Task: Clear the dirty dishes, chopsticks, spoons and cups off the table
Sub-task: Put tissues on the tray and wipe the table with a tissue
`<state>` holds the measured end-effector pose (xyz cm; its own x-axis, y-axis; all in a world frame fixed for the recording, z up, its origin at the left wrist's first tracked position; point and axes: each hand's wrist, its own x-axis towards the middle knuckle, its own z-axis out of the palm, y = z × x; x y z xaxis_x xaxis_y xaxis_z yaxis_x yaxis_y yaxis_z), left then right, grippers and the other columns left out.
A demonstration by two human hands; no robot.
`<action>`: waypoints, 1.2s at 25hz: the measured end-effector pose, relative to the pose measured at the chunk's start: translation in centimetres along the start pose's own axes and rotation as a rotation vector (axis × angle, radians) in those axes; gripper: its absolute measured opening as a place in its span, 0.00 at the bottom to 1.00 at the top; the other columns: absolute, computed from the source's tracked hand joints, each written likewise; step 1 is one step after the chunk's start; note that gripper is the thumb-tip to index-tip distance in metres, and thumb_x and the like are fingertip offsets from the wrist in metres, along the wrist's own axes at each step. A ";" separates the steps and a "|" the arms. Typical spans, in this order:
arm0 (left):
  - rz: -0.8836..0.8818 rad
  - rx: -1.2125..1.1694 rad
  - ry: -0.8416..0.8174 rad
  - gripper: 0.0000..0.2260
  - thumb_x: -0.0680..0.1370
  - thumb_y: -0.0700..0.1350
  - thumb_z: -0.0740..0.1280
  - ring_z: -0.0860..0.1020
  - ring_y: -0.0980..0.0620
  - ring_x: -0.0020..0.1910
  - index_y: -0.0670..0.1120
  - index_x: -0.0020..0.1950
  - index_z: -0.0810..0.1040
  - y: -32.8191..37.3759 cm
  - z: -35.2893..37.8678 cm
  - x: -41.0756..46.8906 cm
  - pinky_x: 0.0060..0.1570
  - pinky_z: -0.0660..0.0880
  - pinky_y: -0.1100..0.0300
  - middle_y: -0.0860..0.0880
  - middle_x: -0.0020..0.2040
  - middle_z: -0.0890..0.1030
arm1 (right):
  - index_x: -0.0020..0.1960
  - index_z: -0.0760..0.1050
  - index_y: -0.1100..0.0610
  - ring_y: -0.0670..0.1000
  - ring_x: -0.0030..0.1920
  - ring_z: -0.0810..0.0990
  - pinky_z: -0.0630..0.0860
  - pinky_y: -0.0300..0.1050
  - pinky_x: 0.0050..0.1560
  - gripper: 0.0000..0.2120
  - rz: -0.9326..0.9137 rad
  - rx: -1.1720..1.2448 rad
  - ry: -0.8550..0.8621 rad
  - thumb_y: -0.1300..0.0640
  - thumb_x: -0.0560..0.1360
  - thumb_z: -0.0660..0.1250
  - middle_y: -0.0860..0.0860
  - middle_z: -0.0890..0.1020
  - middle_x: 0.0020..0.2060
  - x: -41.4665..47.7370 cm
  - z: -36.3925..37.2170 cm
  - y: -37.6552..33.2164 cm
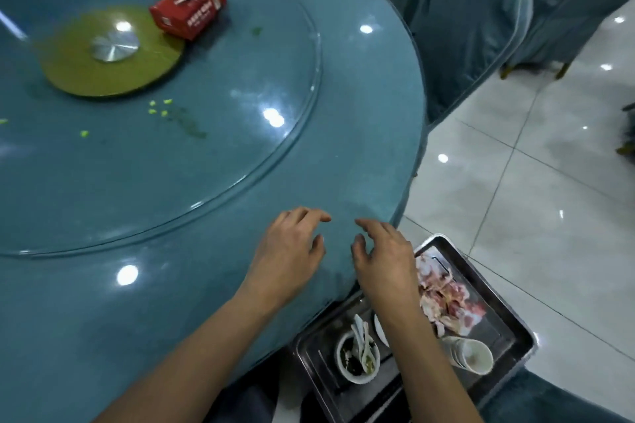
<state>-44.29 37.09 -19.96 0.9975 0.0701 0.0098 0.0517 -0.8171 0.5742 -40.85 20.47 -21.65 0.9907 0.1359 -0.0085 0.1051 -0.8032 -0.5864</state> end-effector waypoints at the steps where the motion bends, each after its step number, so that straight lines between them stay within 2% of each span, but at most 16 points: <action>1: -0.025 0.000 0.014 0.15 0.78 0.40 0.69 0.77 0.45 0.58 0.48 0.64 0.78 -1.2 -1.1 -0.3 0.60 0.74 0.49 0.49 0.60 0.81 | 0.63 0.80 0.55 0.57 0.52 0.82 0.77 0.55 0.58 0.14 -0.027 0.003 -0.008 0.58 0.78 0.67 0.53 0.84 0.54 0.3 0.8 -1.6; 11: -0.191 0.009 0.090 0.14 0.80 0.42 0.67 0.75 0.48 0.60 0.50 0.65 0.77 -12.1 -9.7 -2.5 0.63 0.72 0.52 0.52 0.61 0.79 | 0.63 0.80 0.55 0.57 0.56 0.81 0.76 0.57 0.60 0.15 -0.156 -0.037 -0.124 0.57 0.78 0.66 0.53 0.84 0.56 2.4 8.4 -13.2; 16: -0.236 -0.028 0.161 0.13 0.80 0.42 0.67 0.75 0.51 0.59 0.50 0.65 0.77 -16.3 -13.1 -3.5 0.62 0.72 0.56 0.53 0.61 0.79 | 0.63 0.80 0.56 0.58 0.56 0.82 0.76 0.56 0.62 0.15 -0.211 -0.065 -0.191 0.58 0.77 0.67 0.54 0.84 0.56 2.8 12.2 -17.6; 24: -0.342 -0.043 0.207 0.13 0.80 0.42 0.67 0.76 0.49 0.58 0.49 0.64 0.78 -20.5 -15.7 -4.6 0.62 0.73 0.52 0.52 0.60 0.80 | 0.65 0.79 0.53 0.53 0.60 0.79 0.70 0.49 0.64 0.15 -0.287 -0.106 -0.285 0.56 0.79 0.65 0.50 0.82 0.59 3.6 15.2 -22.3; 30: -0.427 -0.050 0.245 0.13 0.80 0.42 0.67 0.76 0.49 0.59 0.49 0.65 0.78 -22.7 -16.9 -3.7 0.61 0.73 0.50 0.52 0.61 0.80 | 0.64 0.79 0.54 0.55 0.59 0.80 0.72 0.52 0.64 0.15 -0.341 -0.114 -0.338 0.56 0.79 0.66 0.52 0.83 0.58 6.3 17.6 -24.6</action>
<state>-50.00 65.02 -19.14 0.8468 0.5298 -0.0465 0.4449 -0.6578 0.6077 -38.71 51.32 -21.56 0.8166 0.5677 -0.1045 0.4465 -0.7359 -0.5089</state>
